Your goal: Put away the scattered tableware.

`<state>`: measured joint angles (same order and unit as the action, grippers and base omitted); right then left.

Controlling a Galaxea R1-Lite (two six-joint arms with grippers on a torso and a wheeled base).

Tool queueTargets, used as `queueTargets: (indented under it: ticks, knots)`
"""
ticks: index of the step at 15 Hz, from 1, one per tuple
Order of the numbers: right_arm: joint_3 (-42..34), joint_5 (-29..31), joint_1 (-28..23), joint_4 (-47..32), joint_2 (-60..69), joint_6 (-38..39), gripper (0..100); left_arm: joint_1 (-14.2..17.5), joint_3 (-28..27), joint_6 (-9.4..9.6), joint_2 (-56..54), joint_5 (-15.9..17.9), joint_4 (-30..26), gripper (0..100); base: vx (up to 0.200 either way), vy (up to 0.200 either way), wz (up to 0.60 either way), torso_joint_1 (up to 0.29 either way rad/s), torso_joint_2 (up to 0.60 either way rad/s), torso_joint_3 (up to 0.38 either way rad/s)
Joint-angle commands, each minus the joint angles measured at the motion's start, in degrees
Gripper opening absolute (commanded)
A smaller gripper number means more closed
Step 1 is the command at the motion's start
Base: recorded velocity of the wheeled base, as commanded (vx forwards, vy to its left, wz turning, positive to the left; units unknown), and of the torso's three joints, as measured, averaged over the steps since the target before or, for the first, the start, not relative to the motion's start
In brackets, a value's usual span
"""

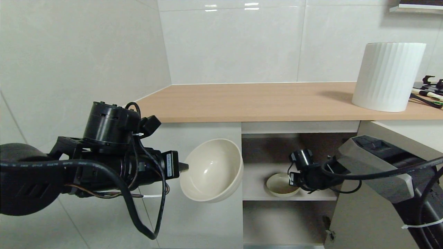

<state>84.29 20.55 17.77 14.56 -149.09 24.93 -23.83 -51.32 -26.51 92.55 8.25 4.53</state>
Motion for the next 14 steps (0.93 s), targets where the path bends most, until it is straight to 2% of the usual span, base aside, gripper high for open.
queueTargets:
  ticks: [1, 6, 10, 11, 14]
  knots:
    - [2.7, 0.5, -0.1, -0.2, -1.6, 0.0, 0, 0.0, 0.0, -0.03, 0.3, 0.0, 0.0, 0, 0.000, 0.000, 0.00, 0.000, 0.00, 0.000]
    - [7.5, 0.6, -1.6, -0.3, -3.8, 0.3, 0, 0.0, 0.0, -0.03, 0.3, 0.0, 0.0, 0, 0.000, 0.000, 0.00, 0.000, 0.00, 0.000]
    - [8.3, 1.6, -1.7, -1.1, -4.3, 0.3, 0, -0.2, 0.0, -0.03, 0.3, 0.0, 0.0, 0, 0.000, 0.000, 0.00, 0.000, 0.00, 0.000]
    - [8.2, 1.6, -1.7, -1.1, -4.3, 0.3, 100, -0.2, 0.0, -0.03, 0.3, 0.0, 0.0, 0, 0.000, 0.000, 0.00, 0.000, 0.00, 0.000]
    - [8.2, 1.7, -1.7, -0.9, -4.1, 0.5, 100, -0.2, 0.0, -0.03, 0.3, 0.0, 0.0, 0, 0.000, 0.000, 0.00, 0.000, 0.00, 0.000]
